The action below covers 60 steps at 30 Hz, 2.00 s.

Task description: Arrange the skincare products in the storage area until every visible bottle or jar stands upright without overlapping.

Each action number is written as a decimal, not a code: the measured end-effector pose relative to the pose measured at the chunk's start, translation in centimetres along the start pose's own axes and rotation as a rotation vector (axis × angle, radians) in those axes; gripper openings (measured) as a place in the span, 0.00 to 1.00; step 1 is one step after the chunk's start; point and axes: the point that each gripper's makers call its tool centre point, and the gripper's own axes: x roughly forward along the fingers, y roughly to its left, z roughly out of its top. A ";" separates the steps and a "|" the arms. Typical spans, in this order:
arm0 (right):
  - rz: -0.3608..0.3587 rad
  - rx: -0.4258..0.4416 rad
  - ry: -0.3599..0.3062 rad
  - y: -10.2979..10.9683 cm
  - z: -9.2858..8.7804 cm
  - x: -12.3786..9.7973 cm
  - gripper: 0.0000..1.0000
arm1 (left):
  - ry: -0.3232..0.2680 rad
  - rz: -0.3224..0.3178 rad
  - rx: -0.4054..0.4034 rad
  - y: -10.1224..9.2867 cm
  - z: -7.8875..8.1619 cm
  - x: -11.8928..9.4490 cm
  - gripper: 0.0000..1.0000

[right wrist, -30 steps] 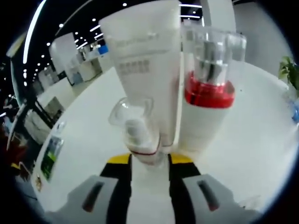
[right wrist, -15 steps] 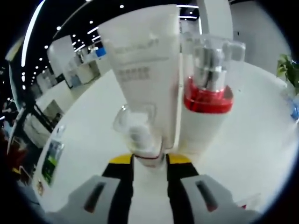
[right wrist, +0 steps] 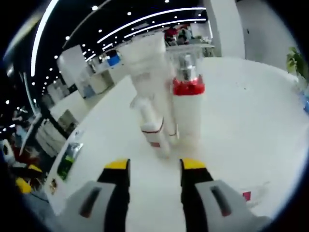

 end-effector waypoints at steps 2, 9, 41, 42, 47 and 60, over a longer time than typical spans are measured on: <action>0.000 -0.005 -0.010 -0.7 -0.2 -1.0 0.44 | 0.004 -0.043 0.034 -1.1 0.7 0.8 0.42; 0.058 0.069 -0.068 -2.0 -0.1 -5.4 0.68 | 0.068 -0.132 0.124 -3.9 1.1 3.4 0.43; -0.147 -0.079 -0.075 -10.3 -5.1 -19.6 0.64 | 0.495 -0.381 0.704 -14.0 0.6 22.4 0.48; -0.152 -0.075 -0.076 -10.3 -5.2 -19.9 0.64 | 0.518 -0.374 0.731 -13.9 0.3 22.8 0.49; -0.190 -0.052 -0.087 -11.2 -5.7 -21.4 0.63 | 0.612 -0.378 0.875 -13.9 -1.3 25.1 0.50; -0.211 -0.058 -0.122 -12.6 -5.5 -23.7 0.63 | 0.710 -0.371 0.993 -13.5 -3.5 29.2 0.29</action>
